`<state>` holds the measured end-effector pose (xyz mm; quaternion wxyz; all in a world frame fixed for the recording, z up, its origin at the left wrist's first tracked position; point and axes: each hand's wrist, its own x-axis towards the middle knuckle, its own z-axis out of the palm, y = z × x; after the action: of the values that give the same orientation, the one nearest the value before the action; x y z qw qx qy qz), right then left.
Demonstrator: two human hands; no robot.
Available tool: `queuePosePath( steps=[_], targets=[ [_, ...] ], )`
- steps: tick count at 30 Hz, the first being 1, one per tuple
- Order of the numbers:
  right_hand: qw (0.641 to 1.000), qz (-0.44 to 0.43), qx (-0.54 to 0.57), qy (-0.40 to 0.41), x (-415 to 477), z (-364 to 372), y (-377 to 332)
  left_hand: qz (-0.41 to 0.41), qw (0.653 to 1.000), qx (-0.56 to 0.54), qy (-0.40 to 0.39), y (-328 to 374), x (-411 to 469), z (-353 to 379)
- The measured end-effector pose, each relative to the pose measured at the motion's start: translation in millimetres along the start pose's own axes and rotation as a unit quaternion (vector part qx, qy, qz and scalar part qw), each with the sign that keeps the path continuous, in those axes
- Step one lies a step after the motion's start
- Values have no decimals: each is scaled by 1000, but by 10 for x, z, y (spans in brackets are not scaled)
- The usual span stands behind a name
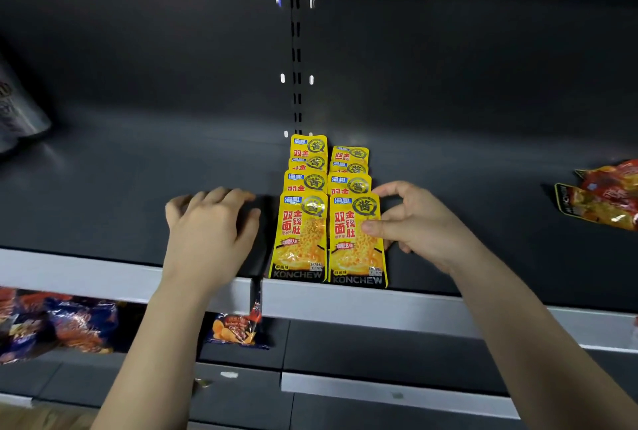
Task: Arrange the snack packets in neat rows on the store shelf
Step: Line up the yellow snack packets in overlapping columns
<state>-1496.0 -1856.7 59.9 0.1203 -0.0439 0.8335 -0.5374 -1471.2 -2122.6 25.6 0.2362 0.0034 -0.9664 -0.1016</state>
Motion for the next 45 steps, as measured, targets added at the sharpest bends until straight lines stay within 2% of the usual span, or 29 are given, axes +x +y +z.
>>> queuePosePath(
  steps=[21,29,34,40,45],
  targets=[
    [987,-51,-143,47,10,52,34,1,999,16,-42,-3,4,-1],
    [990,-73,-110,42,-6,17,36,2,999,10,-52,-11,10,-4],
    [990,-78,-39,109,20,-183,39,-5,998,7,-64,1,3,-35],
    [986,-62,-61,142,-110,-616,87,-16,997,32,-71,30,-11,-53],
    [977,-58,-94,183,-280,-1049,260,-40,998,35,-42,-120,24,108]
  ],
)
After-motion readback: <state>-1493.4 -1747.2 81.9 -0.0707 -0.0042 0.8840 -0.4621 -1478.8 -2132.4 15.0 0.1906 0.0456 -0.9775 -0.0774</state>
